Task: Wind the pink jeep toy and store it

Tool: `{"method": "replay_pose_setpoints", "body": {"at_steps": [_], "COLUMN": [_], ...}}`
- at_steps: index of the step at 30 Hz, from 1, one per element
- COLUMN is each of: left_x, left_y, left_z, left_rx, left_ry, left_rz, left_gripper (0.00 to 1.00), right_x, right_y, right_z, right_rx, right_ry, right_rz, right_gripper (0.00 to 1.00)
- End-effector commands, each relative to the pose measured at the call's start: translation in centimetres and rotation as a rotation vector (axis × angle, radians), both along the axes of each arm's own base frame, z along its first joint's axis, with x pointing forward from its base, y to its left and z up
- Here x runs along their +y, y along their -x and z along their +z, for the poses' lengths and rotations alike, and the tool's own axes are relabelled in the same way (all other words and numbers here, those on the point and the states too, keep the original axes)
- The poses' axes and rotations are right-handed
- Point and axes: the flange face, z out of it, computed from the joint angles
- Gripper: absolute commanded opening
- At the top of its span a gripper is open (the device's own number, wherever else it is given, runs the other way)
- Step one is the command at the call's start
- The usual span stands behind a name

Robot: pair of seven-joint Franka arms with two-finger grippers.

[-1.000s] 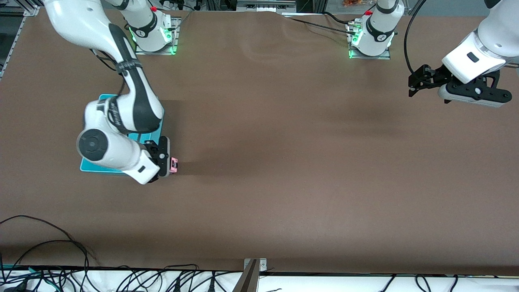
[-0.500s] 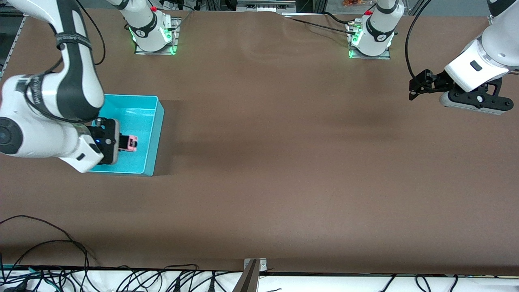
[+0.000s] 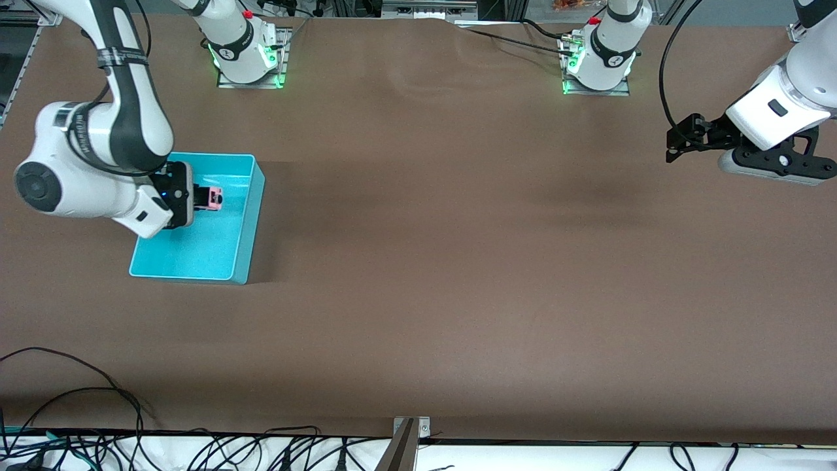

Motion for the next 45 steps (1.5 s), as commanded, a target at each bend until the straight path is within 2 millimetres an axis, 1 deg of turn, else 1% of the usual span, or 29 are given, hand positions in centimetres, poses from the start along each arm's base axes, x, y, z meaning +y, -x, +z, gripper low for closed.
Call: {"method": "replay_pose_setpoints", "body": {"at_steps": [1,7,13,14,16,17,20,21,22,23,25,28,33,35,39,42,45], "left_x": [0.1,-0.3,-0.6,-0.5,-0.3,-0.3,-0.2,-0.2,-0.2,-0.2,-0.2,-0.3,-0.3,-0.3,-0.3,-0.3,-0.3], "left_y": [-0.1,0.0,0.0,0.0,-0.1,-0.1,-0.1,-0.1,-0.1,-0.1,-0.1,-0.2,-0.4,-0.4,-0.4,-0.4,-0.4], "left_z": [0.4,0.4,0.4,0.4,0.3,0.2,0.2,0.2,0.2,0.2,0.2,0.1,-0.3,-0.4,-0.4,-0.5,-0.3], "left_rx": [0.011,0.011,0.011,0.011,0.012,0.014,0.014,0.012,0.014,0.014,0.014,0.015,0.023,0.025,0.025,0.026,0.023], "left_ry": [0.018,0.016,0.016,0.016,0.017,0.016,0.018,0.018,0.018,0.018,0.018,0.018,0.018,0.018,0.018,0.018,0.018], "left_rz": [0.015,0.006,0.001,0.001,0.0,-0.002,-0.003,-0.003,-0.002,-0.003,-0.003,-0.003,-0.003,-0.003,-0.003,-0.003,0.0], "left_gripper": [1.0,1.0,1.0,1.0,1.0,1.0,1.0,1.0,1.0,1.0,1.0,1.0,1.0,1.0,1.0,1.0,1.0], "right_x": [-0.5,-1.0,-2.6,-2.8,-3.0,-3.0,-3.1,-3.1,-3.0,-3.0,-3.1,-3.0,-2.8,-2.8,-2.4,-1.6,-1.3], "right_y": [5.0,6.5,7.3,7.4,7.5,7.5,7.5,7.5,7.5,7.4,7.2,6.8,5.5,4.7,1.8,-1.0,-3.1], "right_z": [-2.8,-5.6,-7.7,-7.9,-8.3,-8.4,-8.6,-8.8,-8.9,-9.0,-9.0,-8.6,-7.1,-6.0,-2.1,2.5,6.4], "right_rx": [-0.029,-0.067,-0.083,-0.082,-0.076,-0.073,-0.076,-0.072,-0.072,-0.073,-0.079,-0.089,-0.123,-0.139,-0.171,-0.185,-0.204], "right_ry": [-0.03,-0.026,-0.018,-0.018,-0.017,-0.017,-0.015,-0.013,-0.014,-0.013,-0.011,-0.011,-0.013,-0.015,-0.025,-0.035,-0.027], "right_rz": [0.002,0.022,0.016,0.014,0.008,0.01,0.009,0.009,0.01,0.007,0.007,0.01,0.014,0.015,0.019,0.028,-0.017], "right_gripper": [0.21,0.21,0.22,0.23,0.38,0.42,0.44,0.47,0.53,0.65,1.0,1.0,1.0,1.0,1.0,1.0,1.0]}}
